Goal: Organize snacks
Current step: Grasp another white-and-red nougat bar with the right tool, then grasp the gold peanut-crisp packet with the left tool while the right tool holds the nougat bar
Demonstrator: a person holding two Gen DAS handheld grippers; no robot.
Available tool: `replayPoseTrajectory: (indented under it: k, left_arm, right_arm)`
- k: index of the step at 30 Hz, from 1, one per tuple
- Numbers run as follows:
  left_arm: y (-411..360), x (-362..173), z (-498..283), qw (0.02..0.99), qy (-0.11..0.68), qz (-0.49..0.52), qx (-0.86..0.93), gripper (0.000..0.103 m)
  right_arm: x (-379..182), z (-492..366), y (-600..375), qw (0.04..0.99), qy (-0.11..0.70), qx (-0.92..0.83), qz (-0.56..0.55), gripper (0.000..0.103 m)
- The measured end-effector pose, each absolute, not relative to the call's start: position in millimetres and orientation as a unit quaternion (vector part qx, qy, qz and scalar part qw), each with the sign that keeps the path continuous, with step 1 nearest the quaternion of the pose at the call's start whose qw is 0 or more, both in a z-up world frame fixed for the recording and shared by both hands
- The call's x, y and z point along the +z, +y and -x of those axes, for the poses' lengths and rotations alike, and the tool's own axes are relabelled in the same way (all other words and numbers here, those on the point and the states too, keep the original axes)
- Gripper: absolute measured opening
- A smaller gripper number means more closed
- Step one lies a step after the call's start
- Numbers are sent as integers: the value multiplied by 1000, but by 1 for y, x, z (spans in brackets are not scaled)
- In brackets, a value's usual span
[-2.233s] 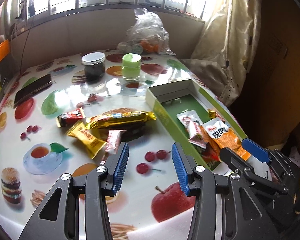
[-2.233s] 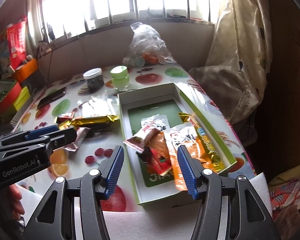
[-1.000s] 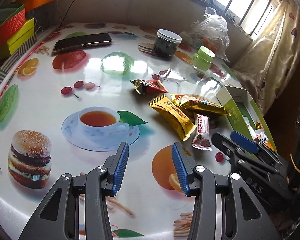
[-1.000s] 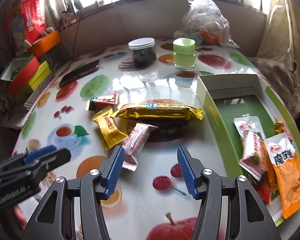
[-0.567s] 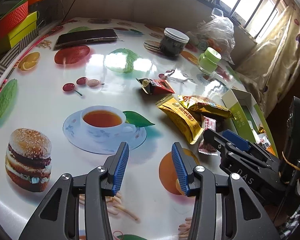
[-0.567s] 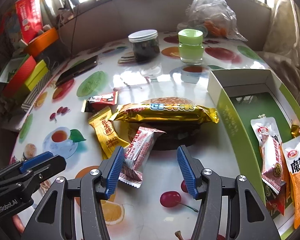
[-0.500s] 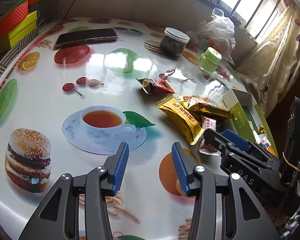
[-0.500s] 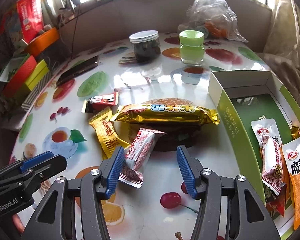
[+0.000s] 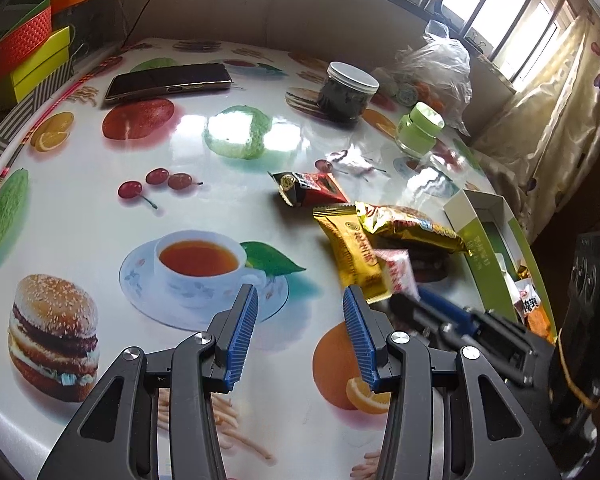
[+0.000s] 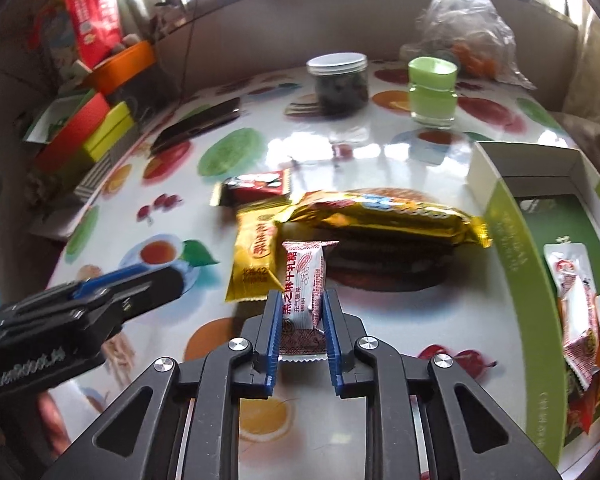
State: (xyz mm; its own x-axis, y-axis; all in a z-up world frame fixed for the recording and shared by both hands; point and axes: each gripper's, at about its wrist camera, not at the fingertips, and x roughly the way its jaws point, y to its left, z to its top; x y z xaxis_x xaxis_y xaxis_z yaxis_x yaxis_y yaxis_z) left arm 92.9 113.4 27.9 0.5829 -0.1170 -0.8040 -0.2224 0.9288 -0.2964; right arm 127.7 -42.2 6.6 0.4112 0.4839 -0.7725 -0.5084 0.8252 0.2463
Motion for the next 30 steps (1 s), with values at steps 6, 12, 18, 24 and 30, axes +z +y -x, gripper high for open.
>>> replayPoseTrajectory:
  k: [6, 12, 18, 24, 30]
  left_arm:
    - [107, 30, -105, 874, 453, 176, 14, 46]
    - [98, 27, -119, 872, 462, 165, 1, 46]
    - [88, 23, -132, 870, 469, 154, 6, 46]
    - [77, 20, -142, 872, 471, 134, 13, 46]
    - [77, 12, -148, 867, 480, 129, 24, 46]
  right_arm:
    - [7, -120, -41, 842, 450, 295, 30, 19]
    - [7, -121, -56, 853, 446, 269, 33, 19]
    - [7, -123, -74, 859, 447, 248, 26, 19]
    - [6, -123, -79, 859, 448, 247, 19, 19]
    - [4, -124, -82, 857, 452, 248, 13, 19]
